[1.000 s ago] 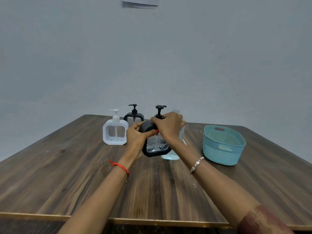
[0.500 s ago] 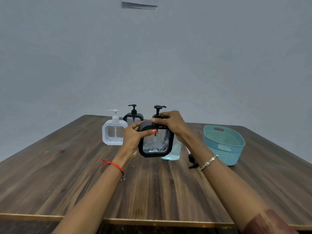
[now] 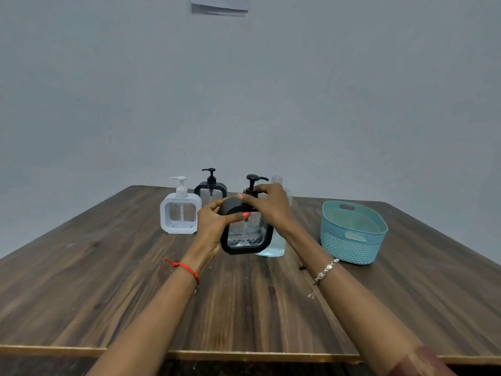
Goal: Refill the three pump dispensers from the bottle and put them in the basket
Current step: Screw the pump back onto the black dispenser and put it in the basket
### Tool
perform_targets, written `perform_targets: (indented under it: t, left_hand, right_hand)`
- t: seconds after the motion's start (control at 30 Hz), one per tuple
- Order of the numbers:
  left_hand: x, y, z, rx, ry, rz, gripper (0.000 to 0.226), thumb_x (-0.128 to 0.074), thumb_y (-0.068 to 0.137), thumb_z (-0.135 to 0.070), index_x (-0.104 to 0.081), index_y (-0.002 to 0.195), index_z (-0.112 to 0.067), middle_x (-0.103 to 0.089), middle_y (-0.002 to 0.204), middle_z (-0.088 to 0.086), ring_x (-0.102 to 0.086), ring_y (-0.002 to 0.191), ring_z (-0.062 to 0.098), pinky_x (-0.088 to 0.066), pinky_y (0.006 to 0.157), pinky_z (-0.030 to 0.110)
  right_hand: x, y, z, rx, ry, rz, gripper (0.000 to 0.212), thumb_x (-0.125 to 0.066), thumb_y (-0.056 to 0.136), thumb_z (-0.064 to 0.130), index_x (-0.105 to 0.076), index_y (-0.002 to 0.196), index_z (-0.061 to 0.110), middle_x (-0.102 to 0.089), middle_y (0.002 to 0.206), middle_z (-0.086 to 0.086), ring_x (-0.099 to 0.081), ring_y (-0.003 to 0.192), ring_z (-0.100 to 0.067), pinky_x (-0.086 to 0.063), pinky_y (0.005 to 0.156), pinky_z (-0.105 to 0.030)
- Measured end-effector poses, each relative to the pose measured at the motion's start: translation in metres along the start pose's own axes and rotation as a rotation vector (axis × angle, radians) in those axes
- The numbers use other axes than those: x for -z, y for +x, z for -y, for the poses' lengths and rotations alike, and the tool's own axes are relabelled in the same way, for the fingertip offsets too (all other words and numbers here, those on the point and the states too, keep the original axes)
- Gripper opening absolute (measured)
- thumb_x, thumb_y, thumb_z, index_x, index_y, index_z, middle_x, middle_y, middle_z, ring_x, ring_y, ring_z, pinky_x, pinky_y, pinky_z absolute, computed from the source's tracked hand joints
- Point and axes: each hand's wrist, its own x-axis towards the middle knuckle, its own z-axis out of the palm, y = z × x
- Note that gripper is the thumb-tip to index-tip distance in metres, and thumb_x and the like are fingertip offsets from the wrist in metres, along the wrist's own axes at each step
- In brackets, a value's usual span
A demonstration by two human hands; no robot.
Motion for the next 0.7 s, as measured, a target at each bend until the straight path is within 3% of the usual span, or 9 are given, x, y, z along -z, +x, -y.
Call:
perform_targets:
  t: [0.07, 0.2, 0.4, 0.53, 0.6, 0.7]
  left_hand:
    - [0.000, -0.001, -0.001, 0.010, -0.029, 0.010, 0.052, -0.076, 0.061, 0.012, -0.059, 0.109, 0.003, -0.068, 0.085, 0.009, -0.069, 0.064, 0.010, -0.056, 0.058, 0.022]
    - [-0.006, -0.005, -0.004, 0.009, -0.018, 0.068, 0.040, -0.074, 0.062, 0.013, -0.063, 0.096, -0.005, -0.069, 0.086, 0.006, -0.069, 0.064, 0.008, -0.055, 0.057, 0.020]
    - [-0.031, -0.012, 0.002, 0.025, -0.041, 0.143, 0.042, -0.074, 0.063, 0.013, -0.063, 0.101, -0.001, -0.069, 0.089, 0.009, -0.069, 0.067, 0.010, -0.055, 0.059, 0.022]
    - [-0.055, -0.021, 0.008, 0.007, 0.017, 0.211, 0.037, -0.077, 0.062, 0.009, -0.063, 0.093, -0.006, -0.069, 0.087, 0.006, -0.069, 0.067, 0.008, -0.055, 0.058, 0.020]
    - [-0.069, -0.023, 0.011, -0.009, 0.039, 0.247, 0.036, -0.077, 0.064, 0.007, -0.063, 0.092, -0.009, -0.070, 0.090, 0.006, -0.070, 0.075, 0.012, -0.057, 0.064, 0.022]
    - [-0.092, -0.022, 0.013, -0.039, 0.087, 0.340, 0.046, -0.077, 0.069, 0.000, -0.061, 0.111, -0.006, -0.068, 0.107, 0.011, -0.066, 0.098, 0.022, -0.056, 0.082, 0.029]
  right_hand:
    - [0.015, 0.003, -0.005, -0.048, 0.054, 0.141, 0.042, -0.077, 0.075, 0.024, -0.065, 0.112, 0.008, -0.065, 0.103, -0.002, -0.062, 0.103, -0.017, -0.048, 0.081, -0.021]
    - [0.046, 0.007, -0.024, -0.096, 0.053, 0.268, 0.063, -0.077, 0.074, 0.018, -0.052, 0.131, 0.013, -0.056, 0.129, -0.006, -0.052, 0.119, -0.018, -0.043, 0.101, -0.032]
    - [0.082, -0.013, -0.044, -0.142, 0.069, 0.281, 0.049, -0.075, 0.075, 0.009, -0.060, 0.121, 0.017, -0.064, 0.118, -0.008, -0.060, 0.110, -0.020, -0.053, 0.086, -0.033]
    - [0.104, -0.027, -0.052, -0.142, 0.102, 0.227, 0.042, -0.073, 0.075, 0.002, -0.064, 0.109, 0.025, -0.068, 0.108, -0.005, -0.063, 0.097, -0.015, -0.054, 0.069, -0.022]
    - [0.118, -0.031, -0.055, -0.155, 0.118, 0.180, 0.042, -0.072, 0.074, -0.001, -0.065, 0.107, 0.024, -0.069, 0.105, -0.005, -0.064, 0.096, -0.016, -0.056, 0.070, -0.023]
    - [0.143, -0.031, -0.056, -0.181, 0.112, 0.091, 0.048, -0.073, 0.072, -0.004, -0.063, 0.117, 0.010, -0.068, 0.106, -0.006, -0.064, 0.098, -0.022, -0.055, 0.081, -0.034]
